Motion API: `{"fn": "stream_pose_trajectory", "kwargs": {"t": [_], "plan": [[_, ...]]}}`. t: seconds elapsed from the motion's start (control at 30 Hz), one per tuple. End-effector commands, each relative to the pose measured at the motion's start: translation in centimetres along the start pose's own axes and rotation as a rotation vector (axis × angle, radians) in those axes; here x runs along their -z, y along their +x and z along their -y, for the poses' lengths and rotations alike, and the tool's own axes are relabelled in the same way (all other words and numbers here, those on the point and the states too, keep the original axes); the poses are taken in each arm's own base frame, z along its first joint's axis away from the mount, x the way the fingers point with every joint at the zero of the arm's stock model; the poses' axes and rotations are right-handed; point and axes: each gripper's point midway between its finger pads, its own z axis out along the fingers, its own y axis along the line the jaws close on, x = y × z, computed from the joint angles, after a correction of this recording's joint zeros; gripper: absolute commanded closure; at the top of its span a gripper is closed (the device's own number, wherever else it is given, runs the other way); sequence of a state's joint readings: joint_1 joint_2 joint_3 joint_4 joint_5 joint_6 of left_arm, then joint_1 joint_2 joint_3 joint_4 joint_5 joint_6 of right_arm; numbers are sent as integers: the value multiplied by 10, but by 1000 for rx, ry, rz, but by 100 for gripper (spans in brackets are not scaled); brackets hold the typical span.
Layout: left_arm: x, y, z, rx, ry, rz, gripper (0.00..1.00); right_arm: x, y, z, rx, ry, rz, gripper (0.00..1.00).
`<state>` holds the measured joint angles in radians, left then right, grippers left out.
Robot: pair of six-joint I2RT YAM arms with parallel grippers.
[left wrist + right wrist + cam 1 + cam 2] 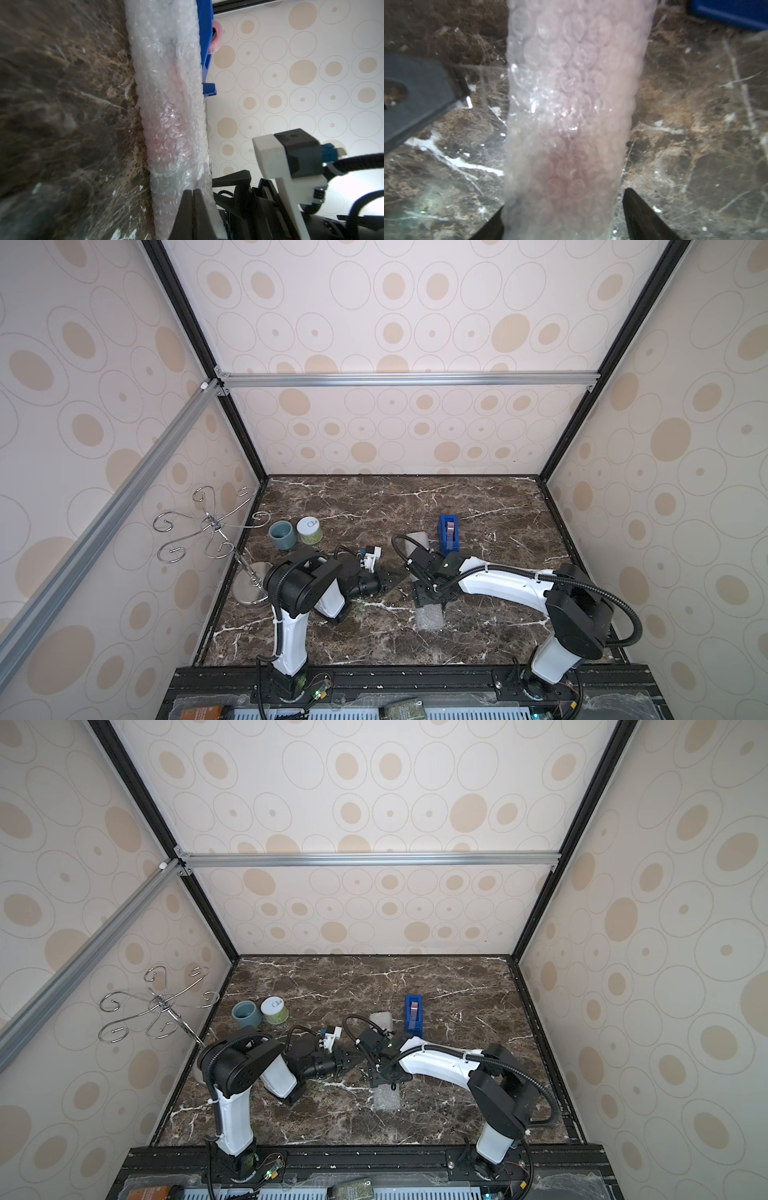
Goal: Wrap wine bottles in bubble wrap
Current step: Adjust the bubble wrap at the center of the board.
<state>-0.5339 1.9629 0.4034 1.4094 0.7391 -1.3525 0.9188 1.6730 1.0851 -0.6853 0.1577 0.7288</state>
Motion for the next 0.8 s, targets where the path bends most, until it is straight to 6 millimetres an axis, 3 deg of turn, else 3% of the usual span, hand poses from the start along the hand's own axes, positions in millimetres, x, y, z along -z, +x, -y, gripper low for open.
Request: {"fn": "stream_pose_trajectory", "kwargs": {"t": [0.0, 0.37, 0.77], "plan": [[0, -6, 4, -47, -14, -2, 100, 3, -2, 19, 31, 109, 18, 33], [4, -10, -28, -130, -231, -10, 100, -14, 9, 17, 66, 83, -12, 63], [-10, -3, -39, -142, -291, -30, 100, -31, 28, 25, 44, 91, -56, 66]]}}
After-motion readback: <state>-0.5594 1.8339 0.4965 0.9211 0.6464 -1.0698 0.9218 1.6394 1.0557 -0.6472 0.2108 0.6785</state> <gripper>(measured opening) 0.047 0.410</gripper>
